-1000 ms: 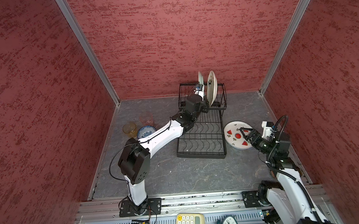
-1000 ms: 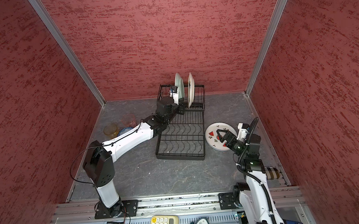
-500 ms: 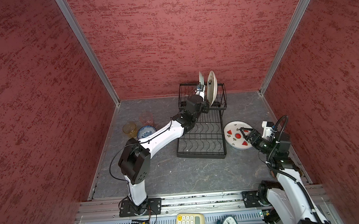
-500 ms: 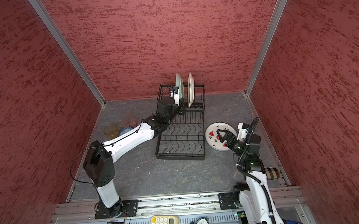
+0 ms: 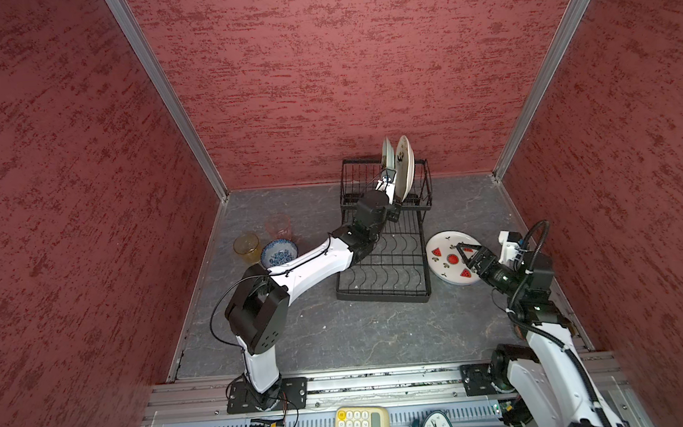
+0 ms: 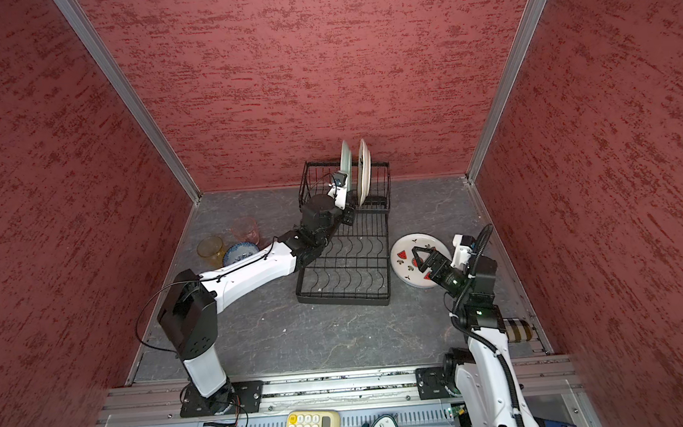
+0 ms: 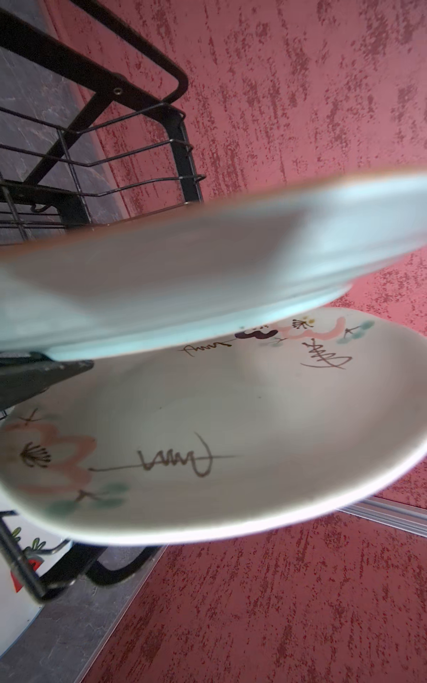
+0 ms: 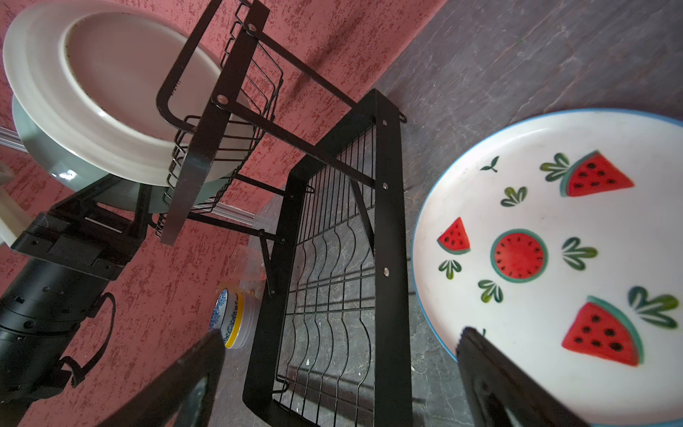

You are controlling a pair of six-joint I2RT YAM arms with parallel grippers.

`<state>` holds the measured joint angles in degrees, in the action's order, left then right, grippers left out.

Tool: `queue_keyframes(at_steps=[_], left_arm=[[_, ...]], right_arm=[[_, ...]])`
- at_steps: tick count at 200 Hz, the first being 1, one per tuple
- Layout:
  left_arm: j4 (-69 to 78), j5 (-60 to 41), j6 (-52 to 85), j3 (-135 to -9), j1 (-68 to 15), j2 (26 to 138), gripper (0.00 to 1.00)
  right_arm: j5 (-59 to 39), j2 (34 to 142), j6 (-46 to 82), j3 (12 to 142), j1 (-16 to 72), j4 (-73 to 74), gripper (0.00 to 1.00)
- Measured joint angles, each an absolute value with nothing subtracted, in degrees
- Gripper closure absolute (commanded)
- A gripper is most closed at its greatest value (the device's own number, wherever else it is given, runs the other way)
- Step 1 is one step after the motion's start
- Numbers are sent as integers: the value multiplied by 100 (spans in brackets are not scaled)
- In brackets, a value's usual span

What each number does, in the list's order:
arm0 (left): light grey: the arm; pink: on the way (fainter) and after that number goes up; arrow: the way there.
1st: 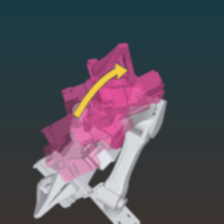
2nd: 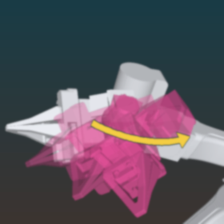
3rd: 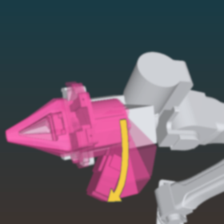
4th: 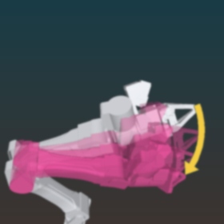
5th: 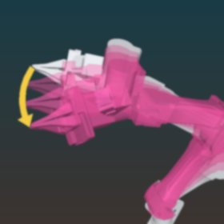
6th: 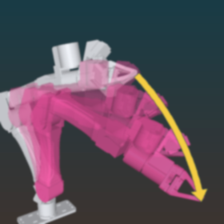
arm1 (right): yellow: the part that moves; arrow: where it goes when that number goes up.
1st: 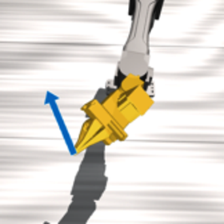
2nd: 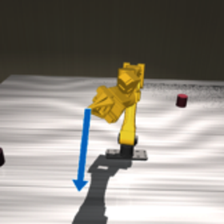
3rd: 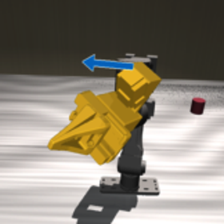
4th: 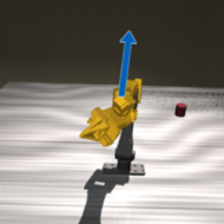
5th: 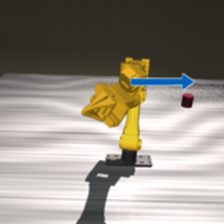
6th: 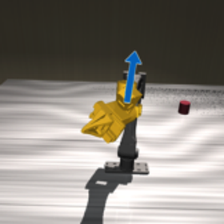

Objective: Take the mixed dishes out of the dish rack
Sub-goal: 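Pull the pale green plate out of the rack toward the robot with left gripper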

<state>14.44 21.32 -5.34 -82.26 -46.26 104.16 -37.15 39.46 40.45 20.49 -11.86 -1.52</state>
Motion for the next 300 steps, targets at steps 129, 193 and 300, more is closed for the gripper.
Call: queue_keyframes(at_steps=[129,193,300], left_arm=[[2228,2220,-1166,-7736,-4934,9651,100],[2412,2392,-1323,-7404,-5054,9290,100],[2475,3297,-1603,-5714,-6088,7334,100]], right_arm=[[-3704,3887,3997,2047,-1186,-285,1],[-3708,3854,3970,2051,-1186,-491,1],[-3841,3312,3927,2475,-1118,-1352,1]])
